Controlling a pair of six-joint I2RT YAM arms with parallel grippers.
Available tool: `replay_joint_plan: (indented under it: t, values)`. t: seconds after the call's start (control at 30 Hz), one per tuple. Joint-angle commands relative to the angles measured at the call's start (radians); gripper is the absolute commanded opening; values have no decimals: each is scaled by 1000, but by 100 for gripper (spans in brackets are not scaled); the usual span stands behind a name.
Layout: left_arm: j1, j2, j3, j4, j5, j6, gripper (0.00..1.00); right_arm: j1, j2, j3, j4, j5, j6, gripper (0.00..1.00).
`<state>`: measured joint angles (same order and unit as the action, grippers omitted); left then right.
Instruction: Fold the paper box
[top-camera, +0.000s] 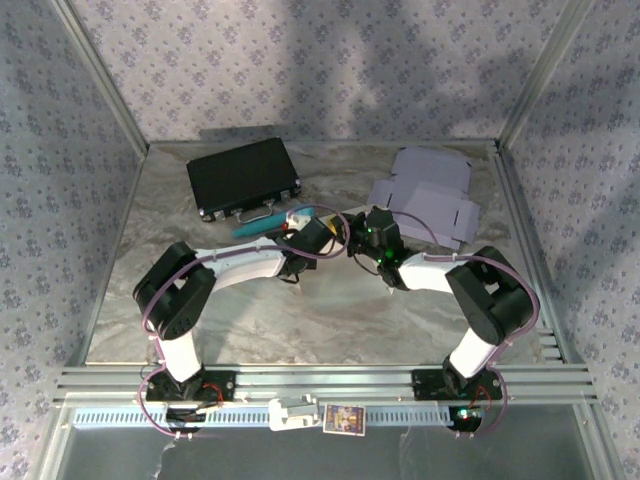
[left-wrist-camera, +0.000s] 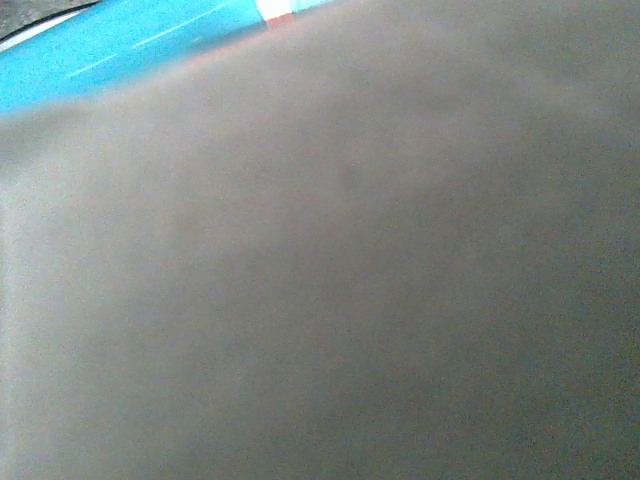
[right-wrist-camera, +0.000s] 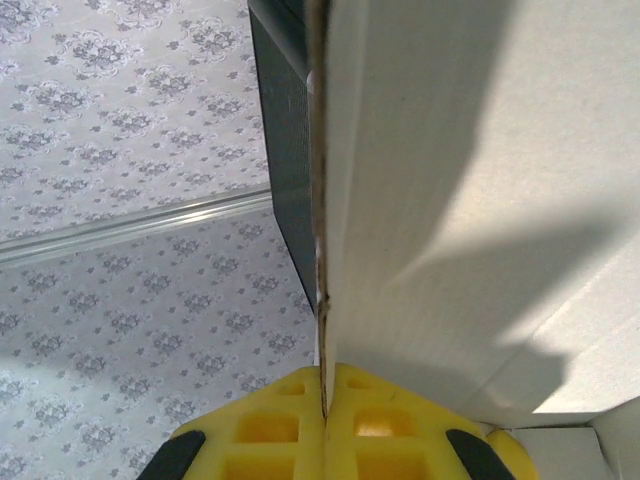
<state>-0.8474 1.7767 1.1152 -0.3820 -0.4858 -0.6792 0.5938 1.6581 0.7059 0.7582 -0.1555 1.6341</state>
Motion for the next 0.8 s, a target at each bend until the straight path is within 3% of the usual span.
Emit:
replay_joint_plan:
  t: [0.0, 0.07, 0.2, 0.27, 0.5, 0.77]
  values:
    - [16, 17, 4, 3, -10, 56, 0, -3, -9, 3, -116, -8, 3, 0]
    - [18, 11, 22, -41, -13, 46, 0, -14, -21, 29, -192, -32, -2, 4]
    - [28, -27, 55, -158, 36, 34, 0, -62, -117, 118, -503, -50, -89, 48]
    - [40, -43, 71, -228, 77, 36, 0, -90, -183, 186, -702, -31, -168, 59]
    - [76, -107, 42, -353, 158, 82, 0, -196, -255, 447, -1158, -45, -455, 61]
    - [86, -98, 29, -358, 176, 99, 0, -175, 14, 743, -1436, -67, -696, 58]
